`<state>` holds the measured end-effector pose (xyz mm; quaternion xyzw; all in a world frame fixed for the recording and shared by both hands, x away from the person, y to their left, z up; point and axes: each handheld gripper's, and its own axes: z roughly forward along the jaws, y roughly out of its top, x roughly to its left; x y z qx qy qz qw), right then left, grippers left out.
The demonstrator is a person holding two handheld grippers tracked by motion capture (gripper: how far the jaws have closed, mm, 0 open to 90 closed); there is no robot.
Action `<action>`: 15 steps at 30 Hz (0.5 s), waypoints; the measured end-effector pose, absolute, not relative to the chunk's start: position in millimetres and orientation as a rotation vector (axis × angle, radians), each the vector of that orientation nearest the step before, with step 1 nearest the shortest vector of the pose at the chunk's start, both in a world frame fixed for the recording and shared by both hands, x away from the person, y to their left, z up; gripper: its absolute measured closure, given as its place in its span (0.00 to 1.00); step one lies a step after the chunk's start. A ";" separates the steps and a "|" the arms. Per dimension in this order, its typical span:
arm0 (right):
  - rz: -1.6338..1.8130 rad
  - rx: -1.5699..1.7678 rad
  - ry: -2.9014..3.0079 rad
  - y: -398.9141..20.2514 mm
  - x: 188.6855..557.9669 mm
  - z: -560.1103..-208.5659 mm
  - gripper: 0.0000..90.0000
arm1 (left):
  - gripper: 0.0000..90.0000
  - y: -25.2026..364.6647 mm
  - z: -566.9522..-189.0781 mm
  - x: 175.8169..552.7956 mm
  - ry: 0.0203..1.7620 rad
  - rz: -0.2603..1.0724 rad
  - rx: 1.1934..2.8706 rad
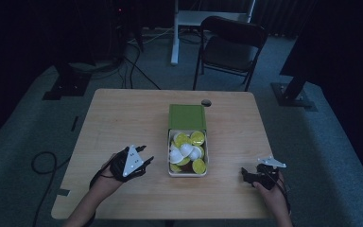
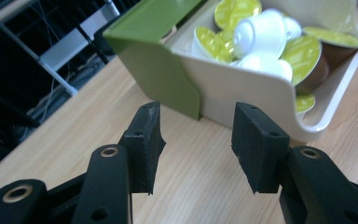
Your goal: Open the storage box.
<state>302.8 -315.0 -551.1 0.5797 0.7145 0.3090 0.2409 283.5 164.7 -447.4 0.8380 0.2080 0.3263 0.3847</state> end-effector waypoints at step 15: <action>0.845 1.586 1.955 -315.0 302.8 -551.1 0.12 | 0.40 192.3 -483.5 292.6 0.674 0.617 2.154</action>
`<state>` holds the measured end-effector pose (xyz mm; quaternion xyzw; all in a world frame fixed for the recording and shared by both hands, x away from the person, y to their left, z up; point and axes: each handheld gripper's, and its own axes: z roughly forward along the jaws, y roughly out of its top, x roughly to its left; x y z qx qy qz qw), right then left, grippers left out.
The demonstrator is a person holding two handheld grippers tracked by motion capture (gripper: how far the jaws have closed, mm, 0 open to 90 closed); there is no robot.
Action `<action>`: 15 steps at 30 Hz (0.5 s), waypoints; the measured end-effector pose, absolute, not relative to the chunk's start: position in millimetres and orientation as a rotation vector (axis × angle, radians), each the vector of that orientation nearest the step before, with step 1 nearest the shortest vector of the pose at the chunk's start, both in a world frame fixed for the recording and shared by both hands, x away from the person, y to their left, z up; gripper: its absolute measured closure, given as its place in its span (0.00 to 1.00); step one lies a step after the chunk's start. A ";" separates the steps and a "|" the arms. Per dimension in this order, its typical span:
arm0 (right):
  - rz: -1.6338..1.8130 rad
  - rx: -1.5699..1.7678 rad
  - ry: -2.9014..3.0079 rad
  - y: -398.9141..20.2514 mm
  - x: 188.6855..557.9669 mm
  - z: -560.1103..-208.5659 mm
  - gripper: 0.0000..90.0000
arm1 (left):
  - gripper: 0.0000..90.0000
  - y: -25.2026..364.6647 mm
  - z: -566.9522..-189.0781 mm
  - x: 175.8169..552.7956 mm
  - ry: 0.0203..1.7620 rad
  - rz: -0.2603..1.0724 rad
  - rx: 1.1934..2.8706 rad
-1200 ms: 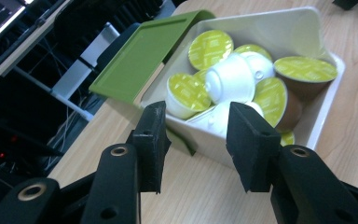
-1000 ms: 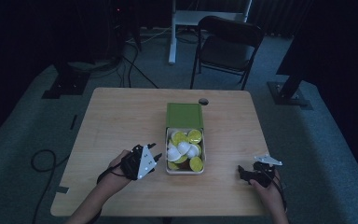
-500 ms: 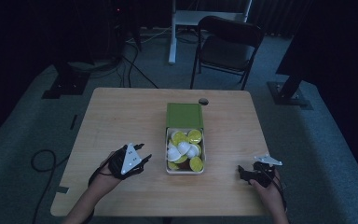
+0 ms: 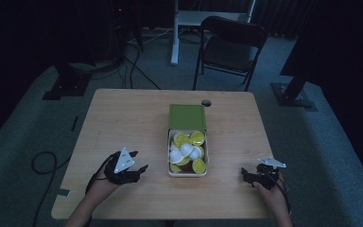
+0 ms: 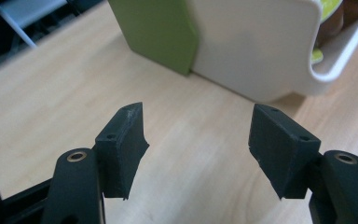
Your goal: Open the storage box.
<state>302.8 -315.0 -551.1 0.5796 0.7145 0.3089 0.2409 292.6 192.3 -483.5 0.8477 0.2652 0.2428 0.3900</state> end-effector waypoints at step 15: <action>0.845 1.586 1.955 -315.0 302.8 -551.1 0.12 | 0.20 206.3 -522.7 297.3 0.755 0.442 2.242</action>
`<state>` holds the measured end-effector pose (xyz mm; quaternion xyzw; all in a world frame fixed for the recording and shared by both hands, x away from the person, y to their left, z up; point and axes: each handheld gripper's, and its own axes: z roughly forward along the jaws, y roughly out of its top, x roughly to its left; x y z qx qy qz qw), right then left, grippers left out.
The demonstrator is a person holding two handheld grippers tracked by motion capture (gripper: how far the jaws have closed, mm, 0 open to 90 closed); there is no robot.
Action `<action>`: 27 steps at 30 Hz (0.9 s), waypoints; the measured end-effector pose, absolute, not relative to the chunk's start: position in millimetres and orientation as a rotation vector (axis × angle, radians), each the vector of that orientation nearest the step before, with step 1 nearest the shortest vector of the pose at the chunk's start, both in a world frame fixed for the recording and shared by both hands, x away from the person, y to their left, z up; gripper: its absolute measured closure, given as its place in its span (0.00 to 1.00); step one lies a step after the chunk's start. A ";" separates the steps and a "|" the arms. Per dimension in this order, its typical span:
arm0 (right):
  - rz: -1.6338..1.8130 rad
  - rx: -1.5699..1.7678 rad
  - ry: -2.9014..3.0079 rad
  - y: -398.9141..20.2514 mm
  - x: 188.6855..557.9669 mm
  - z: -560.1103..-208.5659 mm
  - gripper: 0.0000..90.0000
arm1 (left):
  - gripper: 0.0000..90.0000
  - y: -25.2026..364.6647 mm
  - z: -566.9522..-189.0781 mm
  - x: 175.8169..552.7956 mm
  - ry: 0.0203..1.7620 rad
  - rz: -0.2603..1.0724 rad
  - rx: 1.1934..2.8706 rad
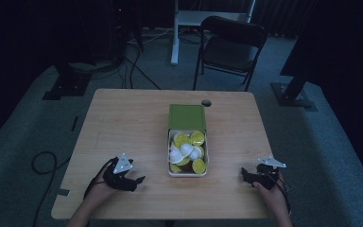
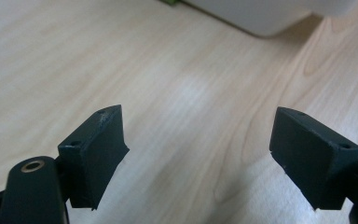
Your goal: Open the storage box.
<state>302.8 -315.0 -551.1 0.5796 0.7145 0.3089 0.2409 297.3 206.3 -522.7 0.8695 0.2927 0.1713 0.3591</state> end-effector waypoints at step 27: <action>0.845 1.586 1.954 -315.0 302.8 -551.1 0.12 | 0.01 251.7 -540.4 291.4 1.050 0.485 2.147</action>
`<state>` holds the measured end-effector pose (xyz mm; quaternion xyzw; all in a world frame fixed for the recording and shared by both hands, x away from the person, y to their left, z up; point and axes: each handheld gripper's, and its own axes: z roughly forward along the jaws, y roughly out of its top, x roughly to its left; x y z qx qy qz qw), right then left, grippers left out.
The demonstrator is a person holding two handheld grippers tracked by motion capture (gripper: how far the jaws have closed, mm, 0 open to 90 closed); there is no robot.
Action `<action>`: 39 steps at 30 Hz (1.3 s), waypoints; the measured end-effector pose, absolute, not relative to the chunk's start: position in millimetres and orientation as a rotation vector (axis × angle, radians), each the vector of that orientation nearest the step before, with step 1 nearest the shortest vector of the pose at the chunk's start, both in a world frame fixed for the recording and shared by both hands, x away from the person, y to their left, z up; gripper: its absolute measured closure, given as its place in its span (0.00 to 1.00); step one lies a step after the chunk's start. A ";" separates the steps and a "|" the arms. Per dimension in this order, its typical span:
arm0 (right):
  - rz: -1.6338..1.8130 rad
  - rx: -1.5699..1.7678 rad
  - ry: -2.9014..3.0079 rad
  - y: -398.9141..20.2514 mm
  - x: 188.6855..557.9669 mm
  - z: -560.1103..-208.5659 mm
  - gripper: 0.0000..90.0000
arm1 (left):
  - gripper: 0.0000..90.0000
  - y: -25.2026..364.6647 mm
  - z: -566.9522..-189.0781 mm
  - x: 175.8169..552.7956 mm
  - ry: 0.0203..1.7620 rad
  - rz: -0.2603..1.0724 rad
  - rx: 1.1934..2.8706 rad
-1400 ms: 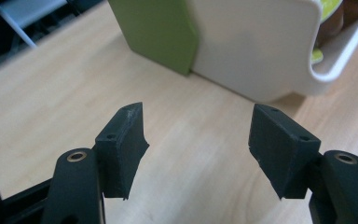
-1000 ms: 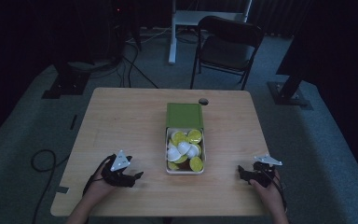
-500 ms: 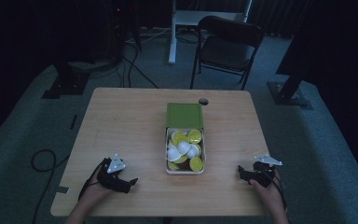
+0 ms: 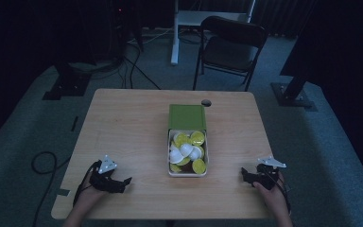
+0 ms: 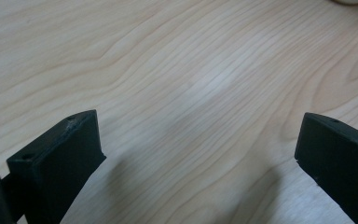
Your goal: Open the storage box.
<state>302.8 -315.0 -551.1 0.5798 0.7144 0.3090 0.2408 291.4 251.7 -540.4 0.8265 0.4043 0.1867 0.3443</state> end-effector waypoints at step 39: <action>0.846 1.584 1.959 -314.7 303.9 -550.9 0.12 | 0.01 266.3 -546.5 297.9 1.282 0.526 2.096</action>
